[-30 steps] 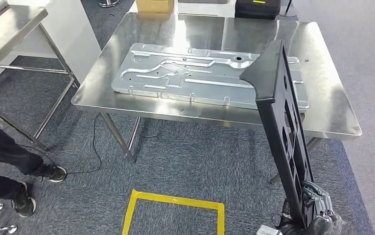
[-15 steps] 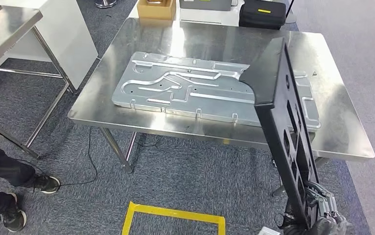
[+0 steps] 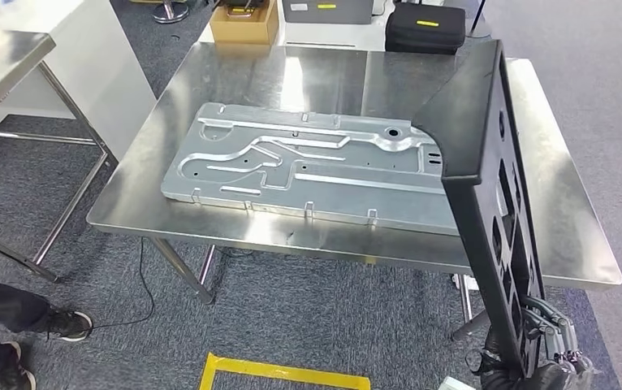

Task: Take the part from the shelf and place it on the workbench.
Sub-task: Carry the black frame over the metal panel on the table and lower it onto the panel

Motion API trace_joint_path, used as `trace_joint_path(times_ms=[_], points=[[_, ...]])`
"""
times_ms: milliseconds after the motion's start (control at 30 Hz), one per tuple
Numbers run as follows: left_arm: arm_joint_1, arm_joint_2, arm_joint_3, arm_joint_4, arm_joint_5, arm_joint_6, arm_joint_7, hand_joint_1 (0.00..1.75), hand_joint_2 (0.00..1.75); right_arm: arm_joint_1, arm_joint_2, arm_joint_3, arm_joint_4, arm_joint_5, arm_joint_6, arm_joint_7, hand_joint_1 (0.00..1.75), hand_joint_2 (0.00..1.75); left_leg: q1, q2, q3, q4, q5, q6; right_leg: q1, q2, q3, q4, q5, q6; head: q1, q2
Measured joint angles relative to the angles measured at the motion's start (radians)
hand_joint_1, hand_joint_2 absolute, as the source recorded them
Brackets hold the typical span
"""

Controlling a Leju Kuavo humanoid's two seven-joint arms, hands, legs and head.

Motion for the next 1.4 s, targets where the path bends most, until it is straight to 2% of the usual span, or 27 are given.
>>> trace_joint_path(times_ms=[67, 100, 133, 200, 267, 300, 367, 433, 467, 500, 533, 567, 600, 633, 700, 800, 867, 933, 967, 1000, 1033, 1100, 1167, 1233, 1300, 1333, 1400], points=[[0.002, 0.000, -0.001, 0.000, -0.003, 0.000, 0.000, 0.00, 1.75, -0.002, 0.000, 0.000, -0.006, -0.001, 0.000, 0.000, 1.75, 1.75, -0.001, 0.000, 0.025, -0.113, 0.093, 0.009, 0.001, 0.000, 0.021, -0.001, -0.016, 0.003, 0.000, 0.000], [0.002, 0.001, -0.001, 0.000, -0.005, -0.001, 0.000, 0.00, 1.75, -0.004, 0.000, 0.000, -0.010, -0.001, 0.000, 0.000, 1.75, 1.75, -0.005, 0.001, 0.036, -0.161, 0.110, 0.014, 0.002, 0.001, 0.029, -0.001, -0.022, 0.006, 0.001, 0.000], [0.000, 0.001, -0.002, 0.000, -0.007, -0.001, 0.000, 0.00, 1.75, -0.007, 0.000, 0.000, -0.014, -0.002, 0.000, -0.001, 1.75, 1.75, -0.009, 0.001, 0.045, -0.192, 0.112, 0.020, 0.002, 0.002, 0.033, -0.001, -0.028, 0.011, 0.000, 0.000], [0.000, 0.001, -0.006, 0.000, -0.012, -0.002, 0.002, 0.00, 1.75, -0.012, 0.000, 0.001, -0.022, -0.004, 0.000, -0.001, 1.75, 1.75, -0.015, -0.001, 0.053, -0.213, 0.097, 0.032, 0.001, 0.003, 0.041, 0.007, -0.029, 0.025, -0.001, 0.000], [0.002, 0.002, -0.010, 0.000, -0.015, -0.002, 0.003, 0.00, 1.75, -0.018, -0.001, 0.003, -0.029, -0.002, 0.000, -0.001, 1.75, 1.75, -0.013, -0.001, 0.078, -0.231, 0.122, 0.046, -0.001, 0.002, 0.048, 0.029, -0.032, 0.036, -0.001, 0.000], [0.002, 0.002, -0.012, 0.000, -0.016, -0.002, 0.003, 0.00, 1.75, -0.024, -0.002, 0.004, -0.031, 0.000, 0.000, -0.001, 1.75, 1.75, -0.012, 0.000, 0.091, -0.235, 0.126, 0.051, -0.001, 0.001, 0.042, 0.050, -0.041, 0.040, -0.001, 0.000], [-0.003, 0.002, -0.017, 0.000, -0.020, -0.003, 0.003, 0.00, 1.75, -0.037, -0.004, 0.007, -0.032, 0.005, 0.000, -0.001, 1.75, 1.75, -0.011, 0.002, 0.105, -0.239, 0.123, 0.058, -0.004, 0.001, -0.003, 0.132, -0.086, 0.047, 0.000, 0.000], [-0.007, 0.002, -0.020, 0.000, -0.024, -0.003, 0.003, 0.00, 1.75, -0.044, -0.009, 0.010, -0.032, 0.008, 0.000, -0.001, 1.75, 1.75, -0.011, 0.001, 0.109, -0.238, 0.116, 0.061, -0.007, 0.001, -0.076, 0.228, -0.128, 0.054, 0.000, 0.000], [-0.007, 0.002, -0.021, 0.000, -0.026, -0.003, 0.003, 0.00, 1.75, -0.046, -0.011, 0.011, -0.031, 0.010, 0.000, 0.000, 1.75, 1.75, -0.011, -0.001, 0.113, -0.238, 0.111, 0.060, -0.009, 0.001, -0.103, 0.250, -0.127, 0.057, 0.000, 0.000], [-0.006, 0.002, -0.022, 0.000, -0.027, -0.004, 0.003, 0.00, 1.75, -0.048, -0.014, 0.012, -0.030, 0.013, 0.000, 0.000, 1.75, 1.75, -0.011, -0.002, 0.120, -0.238, 0.104, 0.059, -0.010, 0.001, -0.113, 0.239, -0.105, 0.059, 0.000, 0.000], [-0.004, 0.002, -0.023, 0.000, -0.028, -0.004, 0.003, 0.00, 1.75, -0.050, -0.017, 0.013, -0.030, 0.016, 0.000, 0.001, 1.75, 1.75, -0.010, -0.002, 0.129, -0.238, 0.097, 0.056, -0.011, 0.000, -0.107, 0.195, -0.063, 0.060, 0.000, 0.000], [-0.003, 0.001, -0.024, 0.000, -0.030, -0.004, 0.003, 0.00, 1.75, -0.053, -0.019, 0.015, -0.029, 0.018, 0.000, 0.002, 1.75, 1.75, -0.009, -0.003, 0.138, -0.239, 0.089, 0.053, -0.012, 0.000, -0.092, 0.134, -0.016, 0.057, 0.000, 0.000], [-0.002, 0.000, -0.024, 0.000, -0.031, -0.004, 0.004, 0.00, 1.75, -0.055, -0.022, 0.016, -0.029, 0.020, 0.000, 0.002, 1.75, 1.75, -0.009, -0.003, 0.146, -0.239, 0.082, 0.049, -0.009, -0.001, -0.080, 0.082, 0.013, 0.054, 0.000, 0.000], [-0.003, 0.000, -0.025, 0.001, -0.033, -0.004, 0.004, 0.00, 1.75, -0.058, -0.024, 0.017, -0.028, 0.020, 0.000, 0.003, 1.75, 1.75, -0.009, -0.003, 0.151, -0.240, 0.076, 0.044, -0.006, -0.002, -0.072, 0.045, 0.025, 0.048, 0.000, 0.000], [-0.006, 0.000, -0.026, 0.002, -0.034, -0.004, 0.005, 0.00, 1.75, -0.060, -0.027, 0.019, -0.026, 0.021, 0.000, 0.004, 1.75, 1.75, -0.010, -0.003, 0.159, -0.241, 0.070, 0.032, 0.001, -0.003, -0.070, 0.024, 0.023, 0.035, 0.000, 0.000], [-0.008, 0.000, -0.029, 0.002, -0.035, -0.004, 0.006, 0.00, 1.75, -0.063, -0.031, 0.026, -0.026, 0.024, 0.000, 0.012, 1.75, 1.75, -0.010, -0.001, 0.162, -0.210, 0.060, 0.016, -0.004, -0.002, -0.042, 0.007, 0.030, 0.016, -0.002, 0.000], [-0.010, 0.000, -0.032, 0.002, -0.038, -0.004, 0.006, 0.00, 1.75, -0.070, -0.035, 0.035, -0.025, 0.032, 0.000, 0.020, 1.75, 1.75, -0.007, 0.000, 0.112, -0.121, 0.030, 0.008, -0.006, -0.004, -0.023, -0.002, 0.024, 0.006, -0.004, 0.000], [-0.009, 0.000, -0.036, 0.002, -0.041, -0.004, 0.006, 0.00, 1.75, -0.079, -0.041, 0.044, -0.020, 0.043, 0.000, 0.026, 1.75, 1.75, -0.004, 0.000, 0.033, -0.011, -0.012, 0.002, -0.005, -0.004, -0.013, -0.003, 0.015, 0.002, -0.005, 0.000], [-0.008, 0.000, -0.037, 0.002, -0.043, -0.004, 0.006, 0.00, 1.75, -0.082, -0.044, 0.049, -0.016, 0.049, 0.000, 0.031, 1.75, 1.75, -0.002, 0.000, 0.001, 0.018, -0.020, -0.001, -0.005, -0.003, -0.006, -0.003, 0.008, 0.002, -0.005, 0.000], [-0.007, 0.000, -0.039, 0.002, -0.044, -0.005, 0.006, 0.00, 1.75, -0.086, -0.047, 0.054, -0.013, 0.054, 0.000, 0.035, 1.75, 1.75, -0.001, 0.000, -0.017, 0.018, -0.011, -0.002, -0.004, -0.003, 0.002, -0.003, 0.000, 0.002, -0.005, 0.000], [-0.006, 0.000, -0.040, 0.002, -0.045, -0.005, 0.006, 0.00, 1.75, -0.090, -0.051, 0.058, -0.009, 0.058, 0.000, 0.039, 1.75, 1.75, 0.000, 0.000, -0.021, -0.014, 0.022, -0.001, -0.004, -0.002, 0.013, -0.003, -0.008, 0.004, -0.005, 0.000], [-0.004, 0.000, -0.042, 0.002, -0.045, -0.006, 0.006, 0.00, 1.75, -0.100, -0.056, 0.066, -0.004, 0.064, 0.000, 0.045, 1.75, 1.75, 0.000, 0.000, 0.001, -0.129, 0.117, 0.005, -0.003, -0.002, 0.034, -0.003, -0.026, 0.009, -0.005, 0.000], [-0.004, 0.000, -0.044, 0.003, -0.045, -0.007, 0.007, 0.00, 1.75, -0.109, -0.060, 0.072, 0.000, 0.069, 0.000, 0.048, 1.75, 1.75, -0.006, 0.000, 0.019, -0.199, 0.151, 0.014, -0.003, -0.001, 0.047, -0.004, -0.040, 0.020, -0.004, 0.000], [-0.006, 0.001, -0.045, 0.003, -0.045, -0.001, 0.016, 0.00, 1.75, -0.115, -0.065, 0.079, 0.005, 0.075, 0.000, 0.058, 1.75, 1.75, -0.012, 0.000, 0.028, -0.210, 0.148, 0.024, -0.004, 0.000, 0.057, -0.006, -0.050, 0.034, -0.005, 0.000], [-0.008, 0.001, -0.046, 0.003, -0.046, 0.007, 0.025, 0.00, 1.75, -0.120, -0.070, 0.084, 0.007, 0.079, 0.000, 0.067, 1.75, 1.75, -0.010, 0.001, 0.041, -0.222, 0.161, 0.033, -0.008, 0.000, 0.061, 0.006, -0.065, 0.044, -0.005, 0.000], [-0.010, 0.000, -0.046, 0.003, -0.046, 0.010, 0.026, 0.00, 1.75, -0.122, -0.073, 0.085, 0.007, 0.079, 0.000, 0.070, 1.75, 1.75, -0.008, 0.001, 0.047, -0.228, 0.161, 0.039, -0.008, -0.001, 0.048, 0.034, -0.080, 0.048, -0.004, 0.000], [-0.014, 0.000, -0.047, 0.003, -0.046, 0.014, 0.027, 0.00, 1.75, -0.126, -0.078, 0.085, 0.008, 0.080, 0.000, 0.073, 1.75, 1.75, -0.007, 0.002, 0.054, -0.233, 0.155, 0.049, -0.011, -0.002, -0.016, 0.144, -0.125, 0.054, -0.004, 0.000]])
